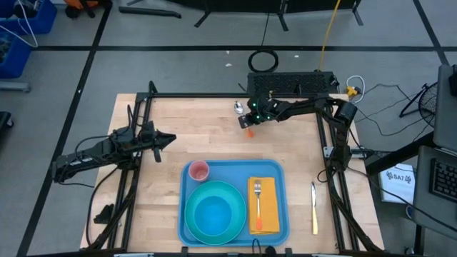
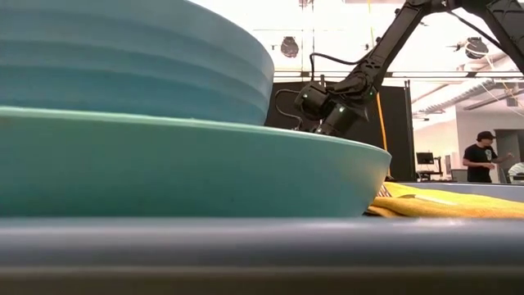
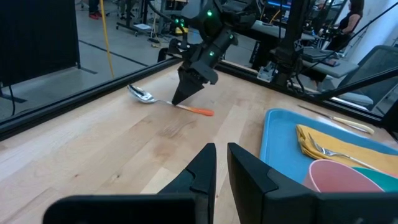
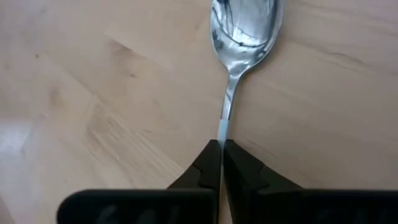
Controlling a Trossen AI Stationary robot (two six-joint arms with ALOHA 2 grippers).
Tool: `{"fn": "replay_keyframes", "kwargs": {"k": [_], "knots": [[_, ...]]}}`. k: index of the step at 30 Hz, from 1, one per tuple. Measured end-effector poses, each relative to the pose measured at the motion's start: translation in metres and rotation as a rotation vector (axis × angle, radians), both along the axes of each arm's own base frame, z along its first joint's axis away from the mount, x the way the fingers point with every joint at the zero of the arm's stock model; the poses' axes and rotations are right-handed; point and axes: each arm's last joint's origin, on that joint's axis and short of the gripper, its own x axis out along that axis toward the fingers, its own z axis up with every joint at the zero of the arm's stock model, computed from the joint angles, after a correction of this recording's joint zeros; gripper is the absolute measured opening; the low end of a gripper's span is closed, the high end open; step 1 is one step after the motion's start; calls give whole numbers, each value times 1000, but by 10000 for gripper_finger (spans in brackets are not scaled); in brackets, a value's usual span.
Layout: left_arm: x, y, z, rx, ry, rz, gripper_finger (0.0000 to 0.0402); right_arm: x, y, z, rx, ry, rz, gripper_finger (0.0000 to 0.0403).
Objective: Set up tray
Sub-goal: Put the orange spoon on the yellow napkin to the right of the orange fork
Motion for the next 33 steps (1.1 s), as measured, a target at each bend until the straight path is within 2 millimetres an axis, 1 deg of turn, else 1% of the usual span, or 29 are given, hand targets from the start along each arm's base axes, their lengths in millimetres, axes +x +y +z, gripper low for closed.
{"fn": "replay_keyframes", "kwargs": {"k": [5,9,11,14,16,20,21,23,26,28,29,33], "knots": [[0,0,0,0,0,0,42,14,16,4,-34,-56,90,0],[0,0,0,0,0,0,42,20,35,17,-66,-68,168,1],[0,0,0,0,0,0,42,22,45,30,-116,-68,188,1],[0,0,0,0,0,0,42,21,61,58,-198,-101,218,1],[0,0,0,0,1,0,42,19,73,76,-214,-123,245,1],[0,0,0,0,-1,1,42,10,106,109,-287,-133,289,1],[0,0,0,0,0,0,42,6,113,117,-302,-127,295,1],[0,0,0,0,0,0,42,-1,123,123,-301,-97,308,1],[0,0,0,0,0,1,42,-8,124,119,-295,-10,292,1],[0,0,0,0,0,1,42,-6,122,110,-294,34,281,1],[0,0,0,0,0,1,42,-3,121,104,-289,41,287,1],[0,0,0,0,0,1,42,14,116,65,-198,67,367,1]]}}
